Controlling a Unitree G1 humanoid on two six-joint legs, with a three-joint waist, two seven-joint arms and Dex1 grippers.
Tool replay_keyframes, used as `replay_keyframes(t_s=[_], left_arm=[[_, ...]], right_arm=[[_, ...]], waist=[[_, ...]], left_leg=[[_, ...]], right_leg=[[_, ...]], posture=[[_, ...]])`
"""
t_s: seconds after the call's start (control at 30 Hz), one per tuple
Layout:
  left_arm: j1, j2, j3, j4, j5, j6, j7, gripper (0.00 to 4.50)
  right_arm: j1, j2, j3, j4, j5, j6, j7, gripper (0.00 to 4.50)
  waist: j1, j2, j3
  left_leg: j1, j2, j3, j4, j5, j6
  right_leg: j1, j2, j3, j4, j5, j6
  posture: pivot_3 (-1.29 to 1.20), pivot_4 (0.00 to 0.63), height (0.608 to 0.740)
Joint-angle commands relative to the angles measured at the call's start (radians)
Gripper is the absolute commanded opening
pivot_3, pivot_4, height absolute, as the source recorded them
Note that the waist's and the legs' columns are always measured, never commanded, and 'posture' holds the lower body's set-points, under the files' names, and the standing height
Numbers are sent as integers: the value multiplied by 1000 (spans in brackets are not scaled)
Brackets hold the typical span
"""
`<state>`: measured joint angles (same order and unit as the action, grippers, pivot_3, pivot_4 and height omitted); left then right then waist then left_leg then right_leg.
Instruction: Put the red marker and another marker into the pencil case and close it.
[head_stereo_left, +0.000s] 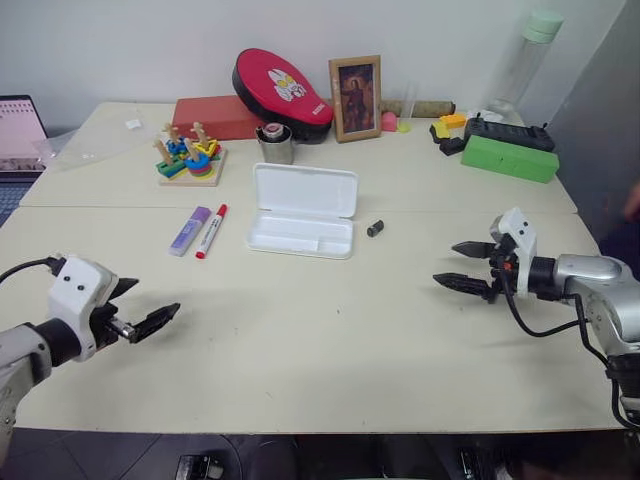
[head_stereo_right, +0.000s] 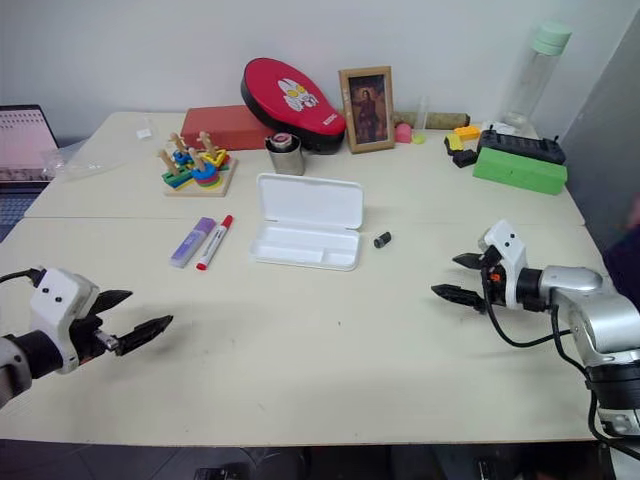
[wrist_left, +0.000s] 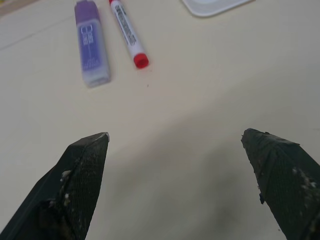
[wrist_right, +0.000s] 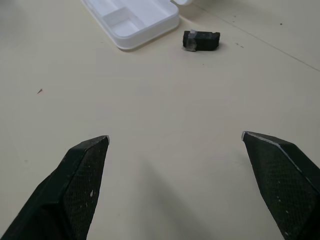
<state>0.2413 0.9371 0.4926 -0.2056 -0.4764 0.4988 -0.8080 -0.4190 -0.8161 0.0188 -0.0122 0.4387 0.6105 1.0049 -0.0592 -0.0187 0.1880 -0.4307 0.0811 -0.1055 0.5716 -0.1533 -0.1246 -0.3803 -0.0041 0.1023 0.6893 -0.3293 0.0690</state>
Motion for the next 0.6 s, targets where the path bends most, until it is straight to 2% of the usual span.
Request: replay_keyframes(t_s=[0.03, 0.6], left_arm=[[12, 15, 54, -32, 3, 2, -27, 4500], [21, 7, 52, -132, 20, 96, -18, 4500]], right_arm=[[-40, 2, 3, 13, -23, -26, 18, 4465], [-34, 42, 6, 15, -27, -16, 32, 4465]], waist=[[1, 0, 0], [2, 0, 0]], left_leg=[[0, 0, 0, 0, 0, 0], [0, 0, 0, 0, 0, 0]], right_leg=[[0, 0, 0, 0, 0, 0], [0, 0, 0, 0, 0, 0]], posture=[[0, 150, 740], [0, 150, 740]])
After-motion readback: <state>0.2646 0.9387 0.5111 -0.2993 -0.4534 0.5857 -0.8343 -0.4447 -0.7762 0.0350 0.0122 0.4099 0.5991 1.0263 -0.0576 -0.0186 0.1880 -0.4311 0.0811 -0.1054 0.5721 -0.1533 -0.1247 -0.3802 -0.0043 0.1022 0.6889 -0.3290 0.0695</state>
